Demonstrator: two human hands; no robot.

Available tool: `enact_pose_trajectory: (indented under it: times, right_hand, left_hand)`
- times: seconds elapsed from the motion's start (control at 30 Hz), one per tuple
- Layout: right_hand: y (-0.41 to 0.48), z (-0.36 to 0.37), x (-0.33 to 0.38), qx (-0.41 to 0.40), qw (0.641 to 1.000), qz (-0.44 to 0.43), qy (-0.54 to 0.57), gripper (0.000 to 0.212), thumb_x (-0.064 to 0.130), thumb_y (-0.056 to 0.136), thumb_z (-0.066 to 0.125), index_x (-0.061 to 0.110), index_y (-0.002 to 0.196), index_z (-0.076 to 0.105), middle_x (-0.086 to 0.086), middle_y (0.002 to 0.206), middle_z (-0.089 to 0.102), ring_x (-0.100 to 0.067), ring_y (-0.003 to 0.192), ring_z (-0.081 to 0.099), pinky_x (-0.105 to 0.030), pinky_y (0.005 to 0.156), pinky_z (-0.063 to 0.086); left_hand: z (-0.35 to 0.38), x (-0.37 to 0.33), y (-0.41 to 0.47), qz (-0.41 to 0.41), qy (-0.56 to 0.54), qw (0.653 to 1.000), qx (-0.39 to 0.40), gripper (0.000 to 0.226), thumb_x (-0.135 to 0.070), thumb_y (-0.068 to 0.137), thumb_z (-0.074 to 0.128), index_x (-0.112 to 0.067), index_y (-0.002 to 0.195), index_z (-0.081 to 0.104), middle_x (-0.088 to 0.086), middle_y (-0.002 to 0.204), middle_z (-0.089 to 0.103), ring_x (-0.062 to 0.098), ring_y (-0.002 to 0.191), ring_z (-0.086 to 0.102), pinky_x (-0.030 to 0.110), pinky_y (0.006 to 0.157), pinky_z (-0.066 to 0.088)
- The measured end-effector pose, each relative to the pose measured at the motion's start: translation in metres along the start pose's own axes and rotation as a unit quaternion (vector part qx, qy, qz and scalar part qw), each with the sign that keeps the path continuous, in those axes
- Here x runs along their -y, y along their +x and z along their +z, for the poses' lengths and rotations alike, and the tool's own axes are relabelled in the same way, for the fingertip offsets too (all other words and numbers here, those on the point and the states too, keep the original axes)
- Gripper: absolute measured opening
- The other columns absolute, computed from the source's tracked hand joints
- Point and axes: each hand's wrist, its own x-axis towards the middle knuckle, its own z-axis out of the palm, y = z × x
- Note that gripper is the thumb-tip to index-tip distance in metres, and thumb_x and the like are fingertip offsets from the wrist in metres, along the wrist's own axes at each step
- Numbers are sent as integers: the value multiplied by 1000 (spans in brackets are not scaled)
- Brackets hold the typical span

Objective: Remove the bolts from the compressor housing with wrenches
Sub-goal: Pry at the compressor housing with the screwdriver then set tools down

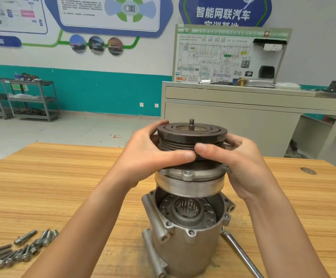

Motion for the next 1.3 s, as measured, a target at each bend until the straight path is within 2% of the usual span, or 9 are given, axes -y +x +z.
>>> enact_pose_trajectory:
  times: [0.17, 0.3, 0.53, 0.7, 0.87, 0.97, 1.07, 1.17, 1.3]
  right_hand:
    - [3, -2, 3, 4, 1000, -21, -7, 48, 32, 40, 84, 16, 85, 74, -2, 91, 73, -18, 87, 69, -21, 67, 52]
    - [-3, -1, -3, 4, 1000, -17, -4, 50, 31, 40, 85, 15, 86, 74, -3, 92, 72, -19, 89, 68, -23, 69, 51]
    - [-14, 21, 16, 19, 999, -40, -13, 51, 25, 42, 86, 15, 89, 71, 0, 89, 73, -16, 85, 69, -20, 66, 51]
    - [-31, 65, 28, 46, 998, -45, -6, 51, 27, 47, 85, 14, 94, 70, 3, 91, 73, -14, 88, 68, -23, 71, 53]
    - [-57, 110, 9, 56, 998, 29, 3, 57, 33, 46, 86, 15, 97, 68, 5, 91, 72, -11, 87, 68, -30, 79, 54]
    - [-76, 132, -12, 50, 995, 87, 27, 67, 36, 36, 86, 11, 95, 69, 2, 88, 73, -12, 83, 69, -29, 79, 52]
    - [-93, 148, -35, 31, 988, 140, 59, 71, 37, 30, 83, 7, 93, 69, -2, 86, 73, -15, 82, 70, -29, 78, 52]
    - [-104, 154, -55, 27, 979, 188, 68, 71, 37, 27, 83, 6, 90, 70, -3, 85, 73, -17, 81, 70, -32, 79, 53]
    - [-108, 156, -76, 37, 962, 266, 56, 67, 37, 30, 86, 6, 87, 72, -7, 84, 73, -22, 83, 69, -39, 85, 53]
  left_hand:
    - [0, -6, 1, 24, -3, 1000, -9, 103, -44, 33, 83, -18, 128, 53, -10, 100, 72, 2, 93, 67, 16, 76, 53]
    - [1, -3, -4, 18, 6, 1000, 13, 80, -40, 35, 82, -28, 110, 58, -19, 95, 72, 0, 92, 67, 11, 73, 50]
    - [-19, -20, -18, 43, 11, 999, -10, 86, -42, 32, 80, -30, 113, 54, -26, 93, 70, -4, 92, 66, 9, 71, 49]
    - [-62, -44, -47, 62, 54, 996, -23, 92, -44, 33, 78, -25, 120, 53, -25, 93, 70, -3, 91, 66, 9, 71, 49]
    - [-103, -37, -92, 12, 77, 997, -21, 85, -47, 27, 81, -31, 107, 58, -21, 92, 71, -3, 87, 67, 10, 68, 50]
    - [-117, -20, -120, -42, 93, 995, -18, 106, -58, 16, 84, -28, 114, 58, -11, 96, 72, 0, 88, 67, 15, 72, 52]
    - [-125, 4, -141, -95, 86, 991, -22, 92, -51, 27, 79, -27, 113, 57, -12, 96, 70, 0, 88, 66, 13, 69, 50]
    - [-126, 26, -157, -138, 74, 988, -12, 87, -55, 22, 82, -29, 102, 61, -12, 89, 73, 3, 87, 68, 14, 68, 50]
    - [-127, 44, -165, -181, 60, 981, 18, 71, -54, 31, 81, -23, 94, 67, -10, 88, 74, 4, 83, 69, 10, 63, 48]
